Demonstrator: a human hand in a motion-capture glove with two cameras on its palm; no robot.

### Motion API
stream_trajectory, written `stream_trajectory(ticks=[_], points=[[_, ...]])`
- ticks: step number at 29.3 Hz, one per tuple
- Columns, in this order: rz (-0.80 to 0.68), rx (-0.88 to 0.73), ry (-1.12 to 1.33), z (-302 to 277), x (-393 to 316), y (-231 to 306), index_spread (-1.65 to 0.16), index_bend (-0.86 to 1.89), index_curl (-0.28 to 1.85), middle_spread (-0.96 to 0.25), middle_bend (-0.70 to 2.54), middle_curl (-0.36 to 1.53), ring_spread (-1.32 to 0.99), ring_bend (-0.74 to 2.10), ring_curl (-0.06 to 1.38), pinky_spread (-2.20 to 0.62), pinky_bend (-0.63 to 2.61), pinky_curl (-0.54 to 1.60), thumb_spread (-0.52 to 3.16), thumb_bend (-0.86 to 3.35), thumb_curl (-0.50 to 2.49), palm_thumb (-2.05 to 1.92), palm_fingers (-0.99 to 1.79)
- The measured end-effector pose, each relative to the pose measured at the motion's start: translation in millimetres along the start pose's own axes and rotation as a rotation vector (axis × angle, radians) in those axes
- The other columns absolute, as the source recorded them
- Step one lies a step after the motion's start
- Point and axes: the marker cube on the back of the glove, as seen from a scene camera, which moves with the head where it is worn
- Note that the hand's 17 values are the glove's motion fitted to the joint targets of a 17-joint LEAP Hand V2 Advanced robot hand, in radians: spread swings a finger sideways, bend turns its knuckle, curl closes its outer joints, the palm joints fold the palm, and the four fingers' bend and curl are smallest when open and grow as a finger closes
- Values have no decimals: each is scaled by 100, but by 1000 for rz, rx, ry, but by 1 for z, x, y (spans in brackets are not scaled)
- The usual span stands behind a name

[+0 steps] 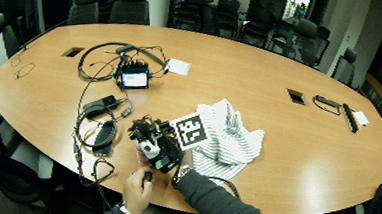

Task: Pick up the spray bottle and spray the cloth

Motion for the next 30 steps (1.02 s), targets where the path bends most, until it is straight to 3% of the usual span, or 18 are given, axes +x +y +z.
stream_trajectory(ticks=[5, 10, 17, 22, 30], points=[[95, -40, 103, -14, 5, 14, -30, 17, 41, -21, 41, 48, -17, 60, 43, -18, 34, 36, 139, -4, 45, 73, 104], [151, -79, 405, -52, -3, 13, -30, 13, 42, -19, 31, 45, -13, 53, 43, 1, 27, 36, 123, -10, 39, 55, 78], [212, -301, 812, -94, -29, 27, -31, 12, 37, -12, 22, 41, -7, 37, 38, 17, 31, 35, 108, -7, 34, 39, 54], [279, -401, 906, -109, -41, 53, -33, 13, 35, -9, 18, 39, -5, 31, 34, 23, 32, 35, 102, -6, 32, 33, 45], [310, -413, 993, -117, -45, 82, -35, 14, 32, -7, 18, 36, -3, 29, 32, 26, 32, 34, 98, -4, 30, 30, 42]])
